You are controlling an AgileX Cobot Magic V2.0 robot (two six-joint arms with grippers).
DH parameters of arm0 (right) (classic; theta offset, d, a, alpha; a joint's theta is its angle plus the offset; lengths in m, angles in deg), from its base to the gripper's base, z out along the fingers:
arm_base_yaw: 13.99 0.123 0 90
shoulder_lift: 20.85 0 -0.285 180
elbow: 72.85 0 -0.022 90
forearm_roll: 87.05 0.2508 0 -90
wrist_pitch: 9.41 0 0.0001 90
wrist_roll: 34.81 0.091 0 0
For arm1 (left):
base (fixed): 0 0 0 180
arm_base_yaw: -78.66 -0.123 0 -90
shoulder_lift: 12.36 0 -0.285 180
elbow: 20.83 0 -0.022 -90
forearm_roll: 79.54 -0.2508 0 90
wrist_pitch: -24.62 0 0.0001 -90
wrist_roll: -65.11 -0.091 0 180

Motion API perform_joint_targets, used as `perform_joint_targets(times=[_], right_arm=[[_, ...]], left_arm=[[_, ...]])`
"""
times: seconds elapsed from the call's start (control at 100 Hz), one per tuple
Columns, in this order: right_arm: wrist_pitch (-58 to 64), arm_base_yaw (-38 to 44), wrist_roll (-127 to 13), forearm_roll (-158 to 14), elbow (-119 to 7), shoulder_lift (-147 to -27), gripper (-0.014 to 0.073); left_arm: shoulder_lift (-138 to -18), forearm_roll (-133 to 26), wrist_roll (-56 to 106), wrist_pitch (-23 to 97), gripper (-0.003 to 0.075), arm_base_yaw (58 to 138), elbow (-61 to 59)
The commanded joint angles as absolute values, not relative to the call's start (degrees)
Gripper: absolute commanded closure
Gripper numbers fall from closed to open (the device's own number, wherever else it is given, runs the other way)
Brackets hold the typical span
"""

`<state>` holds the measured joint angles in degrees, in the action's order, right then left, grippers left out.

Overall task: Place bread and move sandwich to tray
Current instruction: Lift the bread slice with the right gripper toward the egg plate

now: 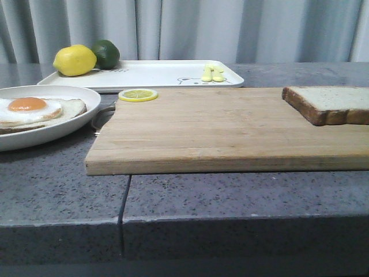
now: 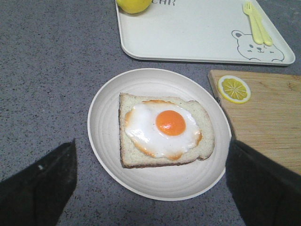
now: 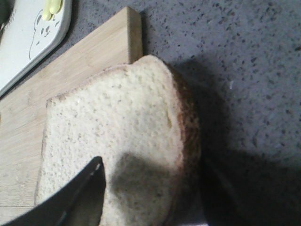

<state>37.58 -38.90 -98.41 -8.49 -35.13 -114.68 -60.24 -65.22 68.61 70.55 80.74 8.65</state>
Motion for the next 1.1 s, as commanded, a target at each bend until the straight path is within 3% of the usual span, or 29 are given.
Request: perform_joint_targets(times=[0.0,0.24,0.48,1.09], right_arm=[[39.8,-38.7,-99.0,-7.0,-36.3,-113.2,0.0264],[39.3,-38.7,-99.0,-7.1,-36.3,-113.2,0.0484],[39.7,-38.7,-98.3,-7.1,-36.3,-113.2,0.0629],[47.2,-35.4,-82.5,-3.3,-44.1,-96.5,0.0651]], left_arm=[[-60.4,-64.1,68.6,67.0,0.0123,80.9,6.6],[-60.4,-64.1,68.6,67.0,0.0123,80.9,6.6],[-60.4,-64.1,68.6,67.0,0.0123,80.9,6.6],[-60.4,-64.1,68.6,67.0,0.0123,80.9,6.6]])
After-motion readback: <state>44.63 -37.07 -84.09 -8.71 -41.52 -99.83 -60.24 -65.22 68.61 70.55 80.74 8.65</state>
